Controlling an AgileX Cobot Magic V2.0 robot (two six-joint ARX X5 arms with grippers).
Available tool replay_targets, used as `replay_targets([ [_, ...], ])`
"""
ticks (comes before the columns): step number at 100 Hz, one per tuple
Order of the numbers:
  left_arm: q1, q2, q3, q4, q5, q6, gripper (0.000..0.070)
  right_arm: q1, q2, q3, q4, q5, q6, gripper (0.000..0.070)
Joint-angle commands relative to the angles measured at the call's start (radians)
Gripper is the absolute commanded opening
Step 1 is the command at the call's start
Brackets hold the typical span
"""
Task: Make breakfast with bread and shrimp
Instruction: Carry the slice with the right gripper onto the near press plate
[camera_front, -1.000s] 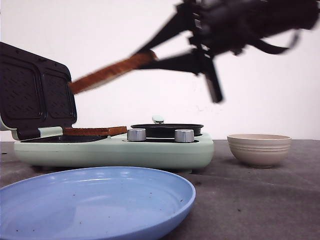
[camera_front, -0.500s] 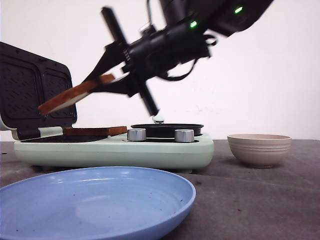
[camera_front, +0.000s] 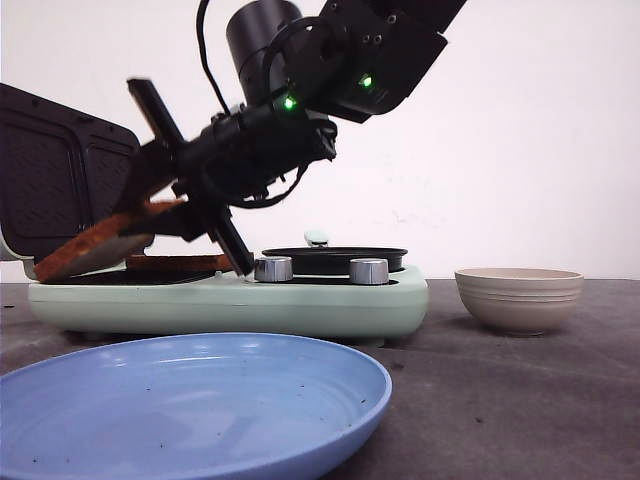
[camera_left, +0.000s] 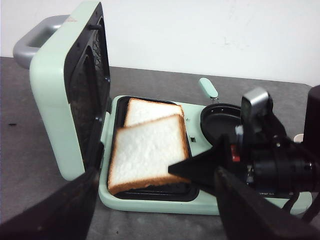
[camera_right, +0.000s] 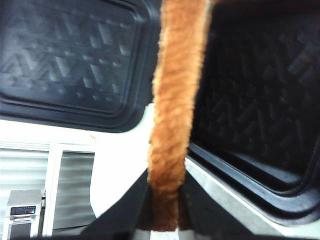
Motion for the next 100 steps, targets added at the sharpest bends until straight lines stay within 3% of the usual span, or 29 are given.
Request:
replay_targets([
  [1,-0.002,0.003,0.005,0.009,-0.003,0.008,0.0389,0.013,0.019,0.02,0.0,0.004,-0.01,0.0],
  [54,-0.002,0.003,0.005,0.009,-0.003,0.017,0.0388,0.018,0.018,0.02,-0.064,0.044,-0.064,0.0002],
  [59,-0.002,0.003,0.005,0.009,-0.003,0.017,0.0388,0.018,0.018,0.02,-0.059,0.044,-0.081,0.0044],
  [66,-0.002,0.003,0.005,0.009,-0.003,0.017,0.0388,0.018,0.018,0.02,-0.06,0.049,-0.082,0.0176],
  [71,-0.002,0.003,0.005,0.009,-0.003,0.017,0.0388,0.018,0.018,0.02,-0.06,0.049,-0.084,0.0231],
  [100,-0.002,0.003,0.005,0.009,-0.007,0.017,0.0388,0.016,-0.014,0.02,-0.072,0.08,-0.168,0.028],
])
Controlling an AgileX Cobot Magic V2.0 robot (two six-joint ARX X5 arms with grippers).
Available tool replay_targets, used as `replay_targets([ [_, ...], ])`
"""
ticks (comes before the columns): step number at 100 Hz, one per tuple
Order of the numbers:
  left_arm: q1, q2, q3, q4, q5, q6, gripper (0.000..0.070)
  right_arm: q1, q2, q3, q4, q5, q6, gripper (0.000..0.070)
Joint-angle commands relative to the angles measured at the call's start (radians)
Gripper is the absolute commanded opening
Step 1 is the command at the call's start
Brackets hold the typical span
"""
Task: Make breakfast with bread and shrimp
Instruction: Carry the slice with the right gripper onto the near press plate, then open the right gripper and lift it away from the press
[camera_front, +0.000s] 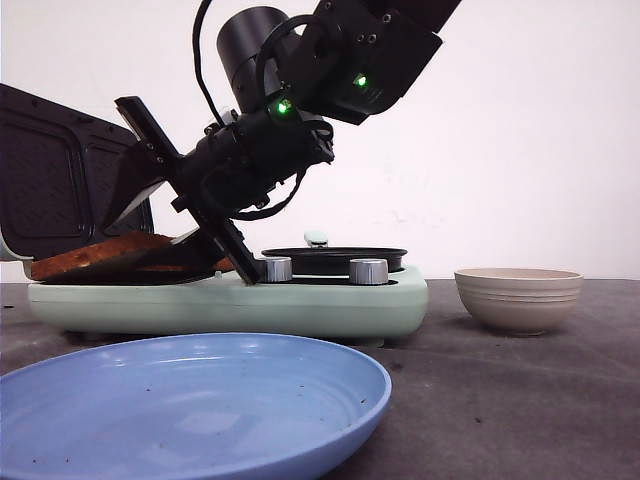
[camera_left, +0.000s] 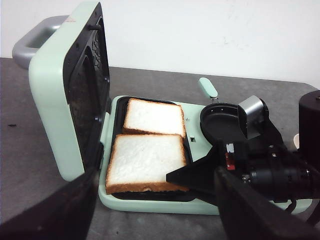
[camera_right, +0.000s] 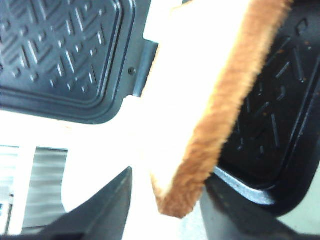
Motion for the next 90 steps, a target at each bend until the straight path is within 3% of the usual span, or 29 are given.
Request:
replay_targets([
  [1,-0.002,0.003,0.005,0.009,-0.006,0.012,0.0388,0.006,-0.014,0.016,0.001,0.028,-0.064,0.028],
  [61,-0.002,0.003,0.005,0.01,-0.006,0.012,0.0389,-0.011,-0.147,0.018,-0.261,0.11,-0.287,0.0307],
  [75,-0.002,0.003,0.005,0.009,-0.006,0.013,0.0389,-0.013,-0.221,0.018,-0.298,0.167,-0.37,0.0307],
  [90,-0.002,0.003,0.005,0.008,-0.006,0.013,0.0389,-0.024,-0.335,0.018,-0.39,0.284,-0.513,0.0306],
])
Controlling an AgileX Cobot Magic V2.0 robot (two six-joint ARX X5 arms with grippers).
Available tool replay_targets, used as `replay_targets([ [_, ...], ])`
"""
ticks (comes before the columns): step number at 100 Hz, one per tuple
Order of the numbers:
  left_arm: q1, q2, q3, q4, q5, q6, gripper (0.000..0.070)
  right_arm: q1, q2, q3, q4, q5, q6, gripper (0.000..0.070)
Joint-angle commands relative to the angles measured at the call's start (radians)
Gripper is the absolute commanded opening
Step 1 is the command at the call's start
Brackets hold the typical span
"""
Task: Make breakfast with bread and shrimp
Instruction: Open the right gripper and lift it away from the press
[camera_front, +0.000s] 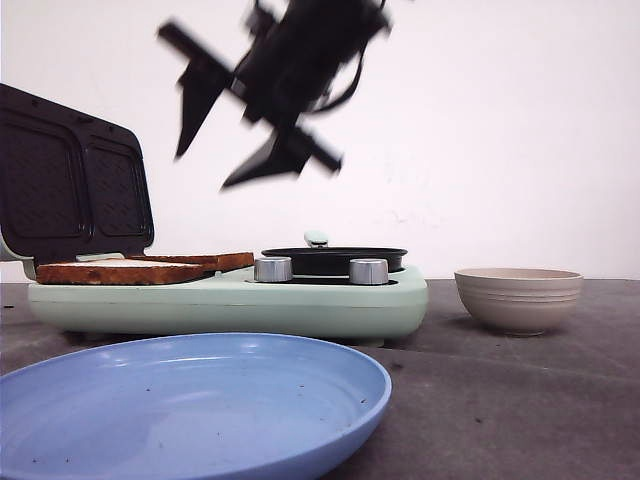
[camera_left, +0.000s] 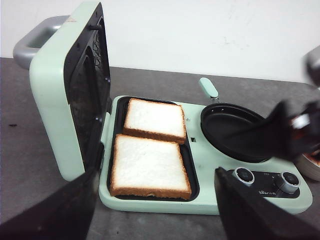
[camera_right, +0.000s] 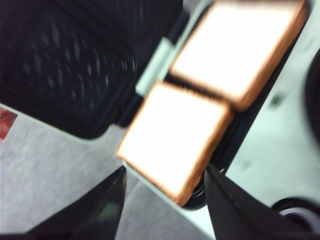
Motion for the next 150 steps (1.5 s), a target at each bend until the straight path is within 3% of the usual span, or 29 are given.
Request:
replay_targets([
  [1,-0.002,0.003,0.005,0.008,-0.005,0.014,0.0389,0.0,-0.039,0.018,-0.038,0.058,-0.132,0.0306],
  [37,-0.002,0.003,0.005,0.007,-0.009,0.052,0.0389,-0.075,-0.314,0.016,-0.407,0.296,-0.45,0.0306],
  [53,-0.002,0.003,0.005,0.006,-0.009,0.055,0.0389,-0.108,-0.417,-0.008,-0.475,0.342,-0.47,0.0305],
  [72,-0.002,0.003,0.005,0.005,-0.009,0.055,0.0389,-0.137,-0.562,-0.154,-0.439,0.367,-0.47,0.0302],
  [81,-0.002,0.003,0.005,0.005,-0.009,0.055,0.0388,-0.137,-0.651,-0.277,-0.383,0.368,-0.47,0.0211],
  [87,-0.002,0.003,0.005,0.005,-0.009,0.055,0.0385,-0.137,-0.715,-0.359,-0.333,0.367,-0.47,0.0115],
  [93,-0.002,0.003,0.005,0.005,-0.008,0.055,0.0334,-0.137,-0.774,-0.427,-0.293,0.364,-0.469,0.0005],
  [109,-0.002,0.003,0.005,0.003,-0.008,0.055,0.0,-0.137,-0.887,-0.53,-0.288,0.364,-0.445,0.0],
  [150,-0.002,0.003,-0.026,-0.048,-0.008,0.019,0.0,-0.135,-1.048,-0.729,-0.249,0.333,-0.414,0.0],
])
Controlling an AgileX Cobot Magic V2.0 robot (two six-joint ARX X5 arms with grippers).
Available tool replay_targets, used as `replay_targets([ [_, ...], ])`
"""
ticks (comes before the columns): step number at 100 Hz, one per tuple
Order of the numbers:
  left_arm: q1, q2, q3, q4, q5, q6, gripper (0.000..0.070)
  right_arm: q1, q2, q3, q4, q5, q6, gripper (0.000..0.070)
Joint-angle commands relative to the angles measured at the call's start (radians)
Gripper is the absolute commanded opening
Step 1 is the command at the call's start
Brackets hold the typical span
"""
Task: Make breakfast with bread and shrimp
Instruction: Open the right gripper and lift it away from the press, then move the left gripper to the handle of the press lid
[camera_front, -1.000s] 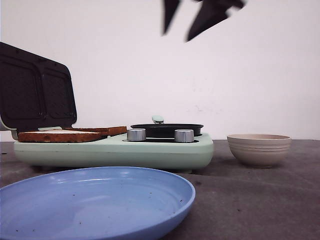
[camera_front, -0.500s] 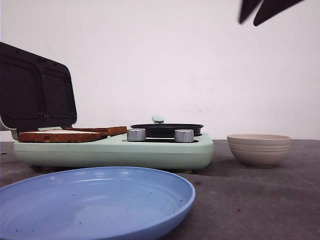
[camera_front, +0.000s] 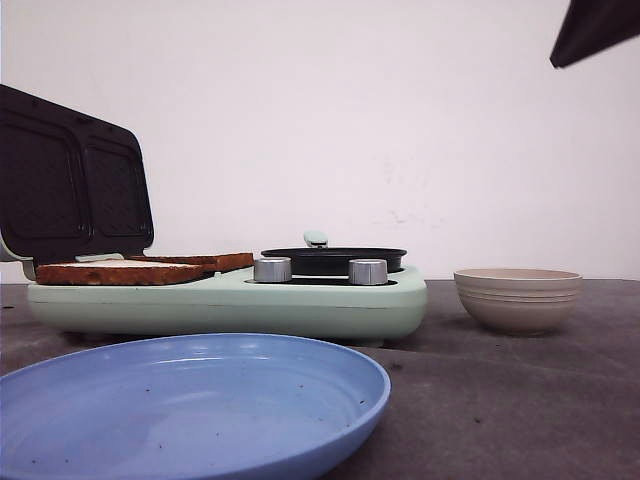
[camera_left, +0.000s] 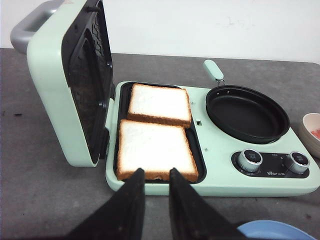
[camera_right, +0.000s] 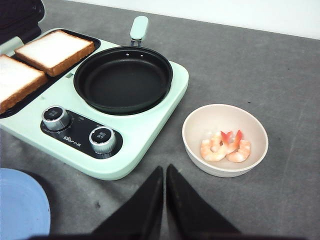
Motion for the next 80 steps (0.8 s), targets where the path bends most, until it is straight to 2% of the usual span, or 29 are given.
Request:
replay_targets([
  [1,-0.002,0.003,-0.016,0.006,-0.005,-0.027,0.0,0.008,-0.017,-0.032,0.026,-0.004,0.031,0.0],
  [27,-0.002,0.004,-0.044,0.045,-0.025,-0.051,0.0,0.009,-0.078,-0.188,0.104,-0.039,0.121,0.0],
  [40,0.002,0.005,-0.037,0.099,-0.093,-0.154,0.0,0.01,-0.079,-0.248,0.138,-0.053,0.14,0.0],
  [49,0.014,0.016,-0.027,0.121,-0.105,-0.235,0.0001,0.01,-0.079,-0.281,0.154,-0.055,0.161,0.0],
  [58,0.037,0.043,-0.003,0.129,-0.103,-0.285,0.0002,0.012,-0.079,-0.294,0.157,-0.054,0.161,0.0],
  [73,0.083,0.129,0.071,0.134,-0.062,-0.291,0.0004,0.013,-0.079,-0.294,0.171,-0.052,0.16,0.0],
  [80,0.107,0.183,0.119,0.133,-0.032,-0.308,0.0055,0.013,-0.079,-0.294,0.186,-0.055,0.16,0.0],
])
